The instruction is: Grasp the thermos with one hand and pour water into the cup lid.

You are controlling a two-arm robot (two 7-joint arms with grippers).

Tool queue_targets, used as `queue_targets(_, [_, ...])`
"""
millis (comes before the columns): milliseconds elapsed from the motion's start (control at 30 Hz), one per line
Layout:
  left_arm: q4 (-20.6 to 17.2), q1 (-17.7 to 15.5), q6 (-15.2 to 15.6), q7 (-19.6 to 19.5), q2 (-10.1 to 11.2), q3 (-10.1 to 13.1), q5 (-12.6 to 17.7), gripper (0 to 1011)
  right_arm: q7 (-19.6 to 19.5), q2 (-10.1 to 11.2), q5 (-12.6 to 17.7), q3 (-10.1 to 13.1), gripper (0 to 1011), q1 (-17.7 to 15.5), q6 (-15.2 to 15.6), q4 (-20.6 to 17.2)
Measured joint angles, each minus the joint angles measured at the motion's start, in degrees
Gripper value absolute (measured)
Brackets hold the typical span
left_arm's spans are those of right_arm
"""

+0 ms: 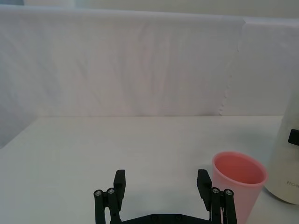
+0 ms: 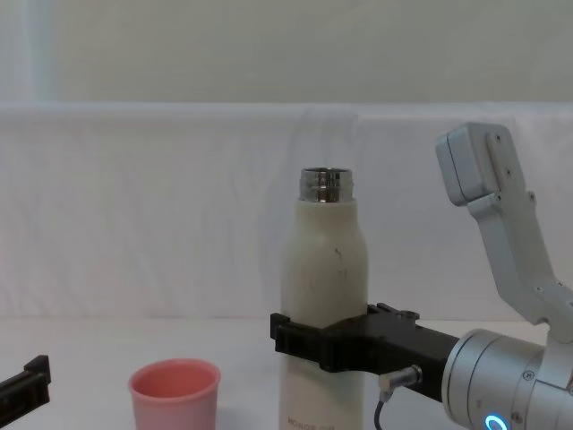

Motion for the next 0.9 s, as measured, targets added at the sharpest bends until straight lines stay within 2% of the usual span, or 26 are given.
queue_targets(900, [0.0,0.0,0.0,0.0,0.0,0.0,0.0,1001,-0.8,0.7,1.5,-1.1,958,-0.1,-0.8,0.8])
